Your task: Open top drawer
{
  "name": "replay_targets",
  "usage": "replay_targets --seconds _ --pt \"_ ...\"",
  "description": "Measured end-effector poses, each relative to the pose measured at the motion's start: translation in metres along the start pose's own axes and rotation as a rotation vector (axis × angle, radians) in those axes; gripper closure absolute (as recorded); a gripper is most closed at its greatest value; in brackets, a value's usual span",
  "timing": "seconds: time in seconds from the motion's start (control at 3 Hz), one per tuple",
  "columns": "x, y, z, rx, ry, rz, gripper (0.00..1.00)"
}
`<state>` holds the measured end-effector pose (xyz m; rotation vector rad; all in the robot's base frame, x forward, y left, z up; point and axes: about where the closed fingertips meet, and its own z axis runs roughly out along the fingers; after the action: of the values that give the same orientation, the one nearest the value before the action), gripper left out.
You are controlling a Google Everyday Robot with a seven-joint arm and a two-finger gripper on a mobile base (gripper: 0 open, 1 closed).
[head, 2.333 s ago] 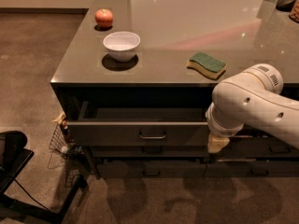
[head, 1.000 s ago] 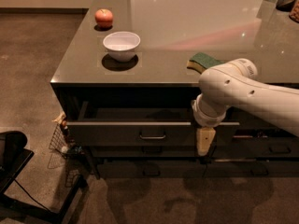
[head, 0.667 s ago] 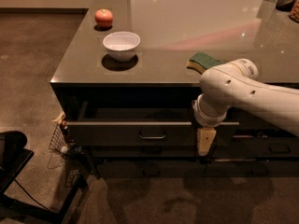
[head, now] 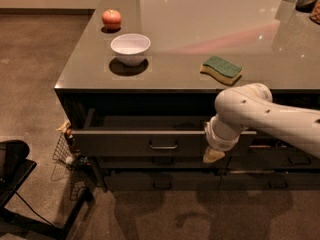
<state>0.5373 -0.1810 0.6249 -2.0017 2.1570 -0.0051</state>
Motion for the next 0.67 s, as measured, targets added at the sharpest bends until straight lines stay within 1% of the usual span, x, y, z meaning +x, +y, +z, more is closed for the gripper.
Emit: replay_targets --seconds 0.33,0.67 --pt "0.0052 0.0113 0.0006 -0.010 0.019 0.017 0.80" --pt "0.0044 0.0104 -0.0054 -0.010 0.019 0.017 1.00"
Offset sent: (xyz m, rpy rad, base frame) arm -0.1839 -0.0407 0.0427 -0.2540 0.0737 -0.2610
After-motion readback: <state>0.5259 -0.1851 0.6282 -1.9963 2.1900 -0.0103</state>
